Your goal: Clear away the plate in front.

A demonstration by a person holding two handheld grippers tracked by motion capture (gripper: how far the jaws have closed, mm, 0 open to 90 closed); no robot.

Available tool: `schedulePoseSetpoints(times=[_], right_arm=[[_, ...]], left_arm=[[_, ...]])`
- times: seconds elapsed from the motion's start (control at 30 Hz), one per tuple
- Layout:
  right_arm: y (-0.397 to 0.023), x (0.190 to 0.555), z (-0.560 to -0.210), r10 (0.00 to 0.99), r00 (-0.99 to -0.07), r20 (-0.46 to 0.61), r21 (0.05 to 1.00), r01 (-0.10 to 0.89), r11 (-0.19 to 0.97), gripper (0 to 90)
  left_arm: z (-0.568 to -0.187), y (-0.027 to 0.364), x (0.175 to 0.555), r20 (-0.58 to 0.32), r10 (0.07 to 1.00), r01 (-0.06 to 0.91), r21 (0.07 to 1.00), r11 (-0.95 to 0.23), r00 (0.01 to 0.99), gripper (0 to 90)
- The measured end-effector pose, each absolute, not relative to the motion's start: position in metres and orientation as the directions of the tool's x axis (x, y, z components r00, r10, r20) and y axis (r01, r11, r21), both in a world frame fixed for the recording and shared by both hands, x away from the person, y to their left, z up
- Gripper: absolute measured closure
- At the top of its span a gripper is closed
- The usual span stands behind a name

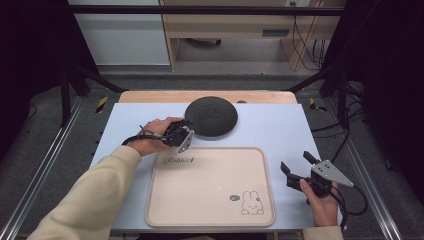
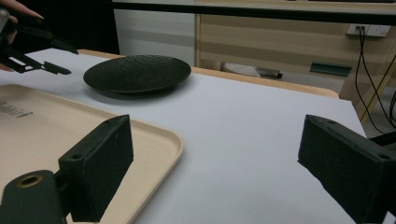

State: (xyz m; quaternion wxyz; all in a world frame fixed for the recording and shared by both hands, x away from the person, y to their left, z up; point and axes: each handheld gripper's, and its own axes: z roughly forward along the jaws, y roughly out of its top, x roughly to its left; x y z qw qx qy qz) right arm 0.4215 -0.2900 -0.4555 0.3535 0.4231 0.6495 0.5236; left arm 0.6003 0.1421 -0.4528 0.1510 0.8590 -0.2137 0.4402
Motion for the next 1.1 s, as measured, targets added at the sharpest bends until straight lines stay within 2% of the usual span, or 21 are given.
schedulePoseSetpoints(times=[0.47,1.1], right_arm=[[-0.291,0.421,-0.455,0.921,-0.388,-0.014,0.978,0.187,0.094,10.5],[-0.292,0.421,-0.456,0.920,-0.391,-0.013,0.978,0.186,0.093,10.8]], left_arm=[[-0.475,0.131,0.607,0.824,-0.254,-0.479,0.025,-0.878,0.507,62.1],[-0.485,0.123,0.614,0.843,-0.235,-0.464,0.020,-0.886,0.484,70.5]])
